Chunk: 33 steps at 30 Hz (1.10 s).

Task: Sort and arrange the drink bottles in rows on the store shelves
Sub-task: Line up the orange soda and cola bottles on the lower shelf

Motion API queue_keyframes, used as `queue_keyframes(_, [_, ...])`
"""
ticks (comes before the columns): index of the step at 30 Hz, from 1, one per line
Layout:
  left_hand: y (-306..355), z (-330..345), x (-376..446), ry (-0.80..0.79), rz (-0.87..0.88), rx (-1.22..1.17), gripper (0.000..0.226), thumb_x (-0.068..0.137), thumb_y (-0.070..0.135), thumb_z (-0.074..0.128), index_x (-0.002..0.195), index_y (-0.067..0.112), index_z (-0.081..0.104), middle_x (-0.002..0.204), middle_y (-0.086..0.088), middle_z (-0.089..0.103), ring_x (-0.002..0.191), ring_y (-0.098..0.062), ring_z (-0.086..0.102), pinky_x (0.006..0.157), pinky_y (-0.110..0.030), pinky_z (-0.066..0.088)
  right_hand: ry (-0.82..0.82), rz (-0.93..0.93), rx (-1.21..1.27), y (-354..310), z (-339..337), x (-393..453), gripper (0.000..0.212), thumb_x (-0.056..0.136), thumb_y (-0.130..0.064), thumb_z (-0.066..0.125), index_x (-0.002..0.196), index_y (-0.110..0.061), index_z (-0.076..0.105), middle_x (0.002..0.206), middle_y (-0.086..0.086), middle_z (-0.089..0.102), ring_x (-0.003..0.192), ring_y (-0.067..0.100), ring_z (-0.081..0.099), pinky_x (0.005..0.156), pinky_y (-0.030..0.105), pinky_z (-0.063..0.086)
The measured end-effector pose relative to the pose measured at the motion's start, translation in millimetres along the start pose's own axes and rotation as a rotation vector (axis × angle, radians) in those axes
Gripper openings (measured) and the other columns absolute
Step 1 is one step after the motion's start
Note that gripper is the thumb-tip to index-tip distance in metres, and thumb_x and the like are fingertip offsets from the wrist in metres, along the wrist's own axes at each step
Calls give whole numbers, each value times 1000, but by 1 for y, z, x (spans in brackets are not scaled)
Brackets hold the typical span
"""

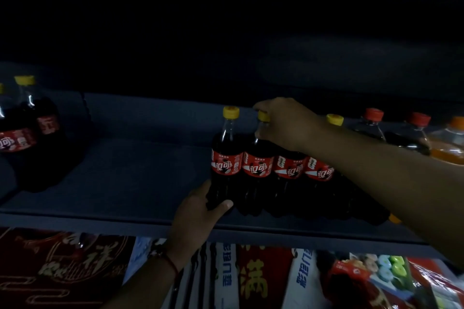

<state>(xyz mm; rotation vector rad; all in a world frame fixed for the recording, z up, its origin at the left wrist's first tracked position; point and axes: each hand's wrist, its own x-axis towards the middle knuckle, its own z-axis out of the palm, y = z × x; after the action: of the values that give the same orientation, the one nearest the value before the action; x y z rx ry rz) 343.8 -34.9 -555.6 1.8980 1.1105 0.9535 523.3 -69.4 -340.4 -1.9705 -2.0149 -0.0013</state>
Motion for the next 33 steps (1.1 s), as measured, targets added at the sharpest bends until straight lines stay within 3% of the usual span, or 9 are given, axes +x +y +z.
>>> queue_keyframes(5, [4,2,-1,29,-24,-41,45,85,39,74,127,36,57,106,26,61,91,22,54,68,2,40,44,-19,10,5,5,-1,19,88,-12,67,104,-3,62,84,1,56,82,18,58,63,27,44])
queue_keyframes(8, [4,2,-3,7,-29,-53,54,87,45,70,133,51,44,116,28,58,100,18,54,73,2,39,59,-30,7,5,7,-2,36,90,-13,65,124,-6,58,106,8,61,92,18,58,72,28,48])
queue_keyframes(12, [6,0,-13,-40,-22,-71,64,92,42,65,135,62,22,119,44,42,102,32,43,79,6,35,59,-20,-40,6,9,-7,60,95,-17,60,149,-12,36,134,12,51,116,23,53,84,23,41])
queue_keyframes(16, [-1,-28,-22,-42,-76,-73,62,91,46,63,146,44,35,133,27,49,118,8,50,99,-11,38,182,-127,-167,-11,15,-16,63,92,-20,61,149,-12,37,149,9,40,135,27,40,109,32,35])
queue_keyframes(20, [-15,-106,-25,340,-84,-180,36,92,32,65,127,26,63,117,18,65,104,11,60,94,-12,48,148,-301,18,-72,36,-13,52,94,-31,58,144,-25,44,146,-10,39,131,10,37,104,19,26])
queue_keyframes(24, [-34,-211,-27,868,-213,-547,13,97,21,61,106,29,65,106,2,68,103,-19,65,92,-34,51,-60,-245,517,-151,85,29,45,91,-35,64,134,-34,51,133,-19,44,118,-2,42,94,18,32])
queue_keyframes(28, [-75,-288,-12,1017,-277,-386,60,89,31,72,140,24,41,130,0,49,124,-22,51,105,-43,46,-189,-169,796,-237,138,106,47,89,-36,67,133,-28,54,135,-6,54,118,10,52,93,26,42])
queue_keyframes(31, [-97,-315,9,881,-248,-297,93,80,38,80,152,27,23,147,0,36,132,-18,41,111,-43,41,-166,-101,983,-294,166,164,58,88,-42,65,138,-20,47,138,2,53,116,17,55,93,30,46])
queue_keyframes(33, [-107,-320,21,757,-210,-238,98,78,35,82,152,27,20,142,6,40,128,-11,43,110,-33,40,-89,-70,1069,-323,176,194,68,86,-45,66,143,-18,40,142,4,49,121,21,54,98,36,46])
